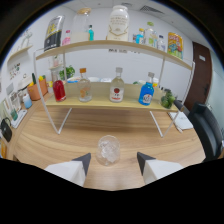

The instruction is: Make me a cup of Mount Fuji.

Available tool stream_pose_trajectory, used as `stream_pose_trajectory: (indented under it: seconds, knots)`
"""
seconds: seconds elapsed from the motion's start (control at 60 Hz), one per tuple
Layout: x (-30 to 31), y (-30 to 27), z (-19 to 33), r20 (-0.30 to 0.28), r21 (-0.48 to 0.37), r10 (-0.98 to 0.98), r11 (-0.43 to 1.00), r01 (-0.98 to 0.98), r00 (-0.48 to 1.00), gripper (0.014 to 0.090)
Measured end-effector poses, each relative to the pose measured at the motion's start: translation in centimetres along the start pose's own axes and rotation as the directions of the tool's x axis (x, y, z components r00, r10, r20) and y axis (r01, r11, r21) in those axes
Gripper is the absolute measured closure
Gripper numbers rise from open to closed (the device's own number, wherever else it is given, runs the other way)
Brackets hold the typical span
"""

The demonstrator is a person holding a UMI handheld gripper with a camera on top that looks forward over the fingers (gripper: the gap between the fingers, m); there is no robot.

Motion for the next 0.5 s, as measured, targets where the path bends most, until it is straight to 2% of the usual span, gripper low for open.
stream_pose_trajectory:
  seconds: [0.2, 0.3, 0.5]
  knots:
    - [-0.3, 0.5, -1.9, -0.012, 0.016, 0.022, 1.000, -0.022, 1.000, 0.0187]
    - [-1.8, 1.0, -3.0, -0.011, 0.050, 0.045, 0.998, -0.044, 0.999, 0.0187]
    - [-6.3, -2.8, -3.7, 0.040, 0.241, 0.091, 0.966, -0.098, 0.995, 0.0182]
